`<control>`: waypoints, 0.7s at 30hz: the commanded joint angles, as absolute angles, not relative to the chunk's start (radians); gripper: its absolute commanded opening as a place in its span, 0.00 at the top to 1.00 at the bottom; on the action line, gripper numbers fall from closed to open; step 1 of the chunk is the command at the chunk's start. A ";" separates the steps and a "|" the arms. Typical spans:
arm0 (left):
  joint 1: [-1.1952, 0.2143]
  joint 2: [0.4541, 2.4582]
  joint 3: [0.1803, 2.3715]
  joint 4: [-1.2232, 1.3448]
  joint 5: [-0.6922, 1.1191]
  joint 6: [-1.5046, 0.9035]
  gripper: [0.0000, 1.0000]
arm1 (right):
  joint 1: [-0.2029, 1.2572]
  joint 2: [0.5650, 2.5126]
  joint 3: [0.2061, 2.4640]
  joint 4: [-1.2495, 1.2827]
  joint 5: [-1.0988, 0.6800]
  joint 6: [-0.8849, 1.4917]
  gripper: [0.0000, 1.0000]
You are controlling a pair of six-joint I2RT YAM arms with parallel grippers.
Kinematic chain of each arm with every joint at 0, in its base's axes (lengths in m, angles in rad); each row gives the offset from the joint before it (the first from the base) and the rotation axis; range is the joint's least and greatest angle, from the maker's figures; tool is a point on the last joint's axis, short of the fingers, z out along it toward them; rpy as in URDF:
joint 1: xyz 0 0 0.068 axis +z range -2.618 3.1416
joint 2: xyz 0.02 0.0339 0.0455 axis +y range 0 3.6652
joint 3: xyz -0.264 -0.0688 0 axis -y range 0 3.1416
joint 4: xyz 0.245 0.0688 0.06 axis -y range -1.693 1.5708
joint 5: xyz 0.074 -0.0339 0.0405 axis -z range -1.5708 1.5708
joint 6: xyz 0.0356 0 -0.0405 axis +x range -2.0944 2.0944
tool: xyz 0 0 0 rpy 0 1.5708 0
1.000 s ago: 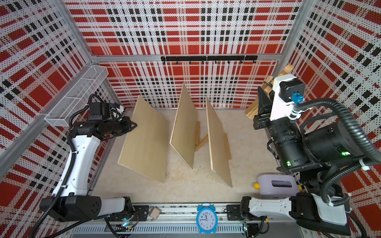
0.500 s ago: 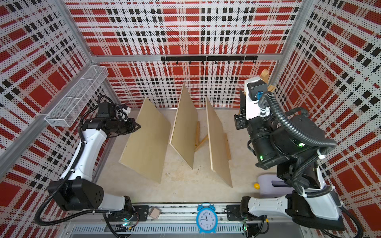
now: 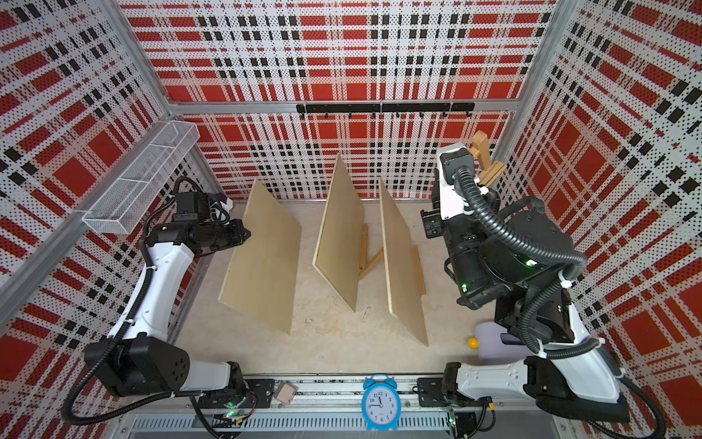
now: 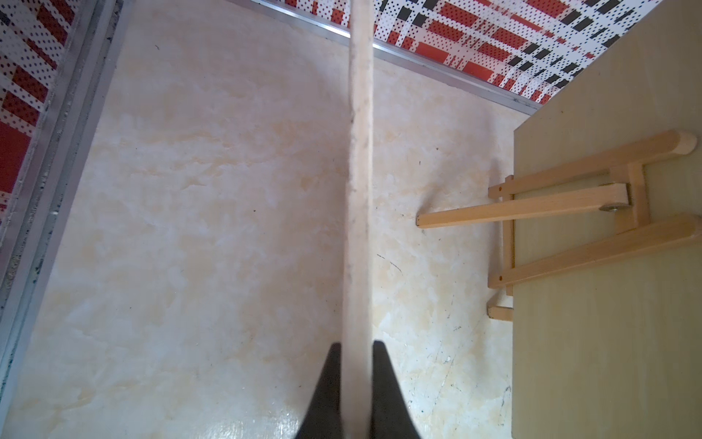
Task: Disassemble the easel
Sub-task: Place the drawing board at the center of the board.
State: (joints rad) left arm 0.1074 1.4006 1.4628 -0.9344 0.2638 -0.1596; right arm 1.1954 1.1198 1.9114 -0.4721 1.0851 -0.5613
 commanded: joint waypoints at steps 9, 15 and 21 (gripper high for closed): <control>0.130 1.422 1.513 -1.005 0.095 -0.028 0.64 | 1.195 1.120 1.912 -0.379 1.077 -0.598 1.00; 0.127 1.424 1.538 -1.028 0.071 -0.015 0.56 | 1.195 1.127 1.908 -0.379 1.068 -0.592 1.00; 0.129 1.422 1.546 -1.042 0.002 0.004 0.63 | 1.192 1.136 1.914 -0.378 1.061 -0.592 1.00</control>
